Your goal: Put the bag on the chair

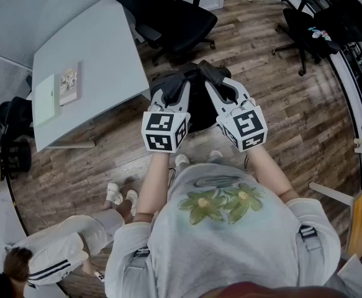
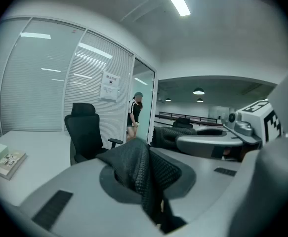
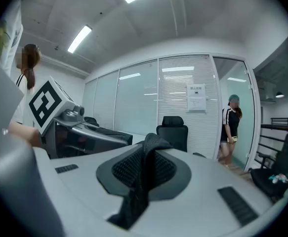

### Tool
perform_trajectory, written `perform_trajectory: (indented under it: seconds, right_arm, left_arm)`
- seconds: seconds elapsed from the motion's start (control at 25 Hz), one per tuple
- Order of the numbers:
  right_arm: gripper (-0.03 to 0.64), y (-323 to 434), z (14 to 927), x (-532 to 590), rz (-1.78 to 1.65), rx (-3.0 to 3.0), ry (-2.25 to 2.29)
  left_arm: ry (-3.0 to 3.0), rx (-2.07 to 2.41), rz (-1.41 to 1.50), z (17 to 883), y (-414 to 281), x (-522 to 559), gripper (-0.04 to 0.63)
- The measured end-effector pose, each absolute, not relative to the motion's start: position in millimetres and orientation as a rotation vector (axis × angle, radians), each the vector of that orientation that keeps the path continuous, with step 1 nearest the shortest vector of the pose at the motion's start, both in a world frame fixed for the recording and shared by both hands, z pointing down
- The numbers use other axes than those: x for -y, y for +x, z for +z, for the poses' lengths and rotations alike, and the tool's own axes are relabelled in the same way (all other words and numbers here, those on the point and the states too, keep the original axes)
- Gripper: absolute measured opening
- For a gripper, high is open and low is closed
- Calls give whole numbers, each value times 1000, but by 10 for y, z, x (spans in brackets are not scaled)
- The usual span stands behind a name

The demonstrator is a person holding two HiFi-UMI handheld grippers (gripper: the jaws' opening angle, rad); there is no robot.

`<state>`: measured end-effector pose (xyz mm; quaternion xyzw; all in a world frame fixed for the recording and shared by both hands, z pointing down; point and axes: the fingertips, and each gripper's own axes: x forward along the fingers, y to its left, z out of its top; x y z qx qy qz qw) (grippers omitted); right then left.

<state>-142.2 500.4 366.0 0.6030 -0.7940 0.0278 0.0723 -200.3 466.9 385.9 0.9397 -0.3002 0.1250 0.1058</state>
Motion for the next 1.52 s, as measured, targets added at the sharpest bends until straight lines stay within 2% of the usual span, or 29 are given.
perform_trajectory:
  seconds: [0.8, 1.52]
  right_arm:
    - [43, -806, 3912, -4643, 188, 2434, 1693]
    - [46, -249, 3684, -2842, 133, 2386, 1766]
  left_arm:
    - [2649, 925, 378, 4168, -1444, -4392, 58]
    - [2725, 806, 314, 3982, -909, -2573, 58]
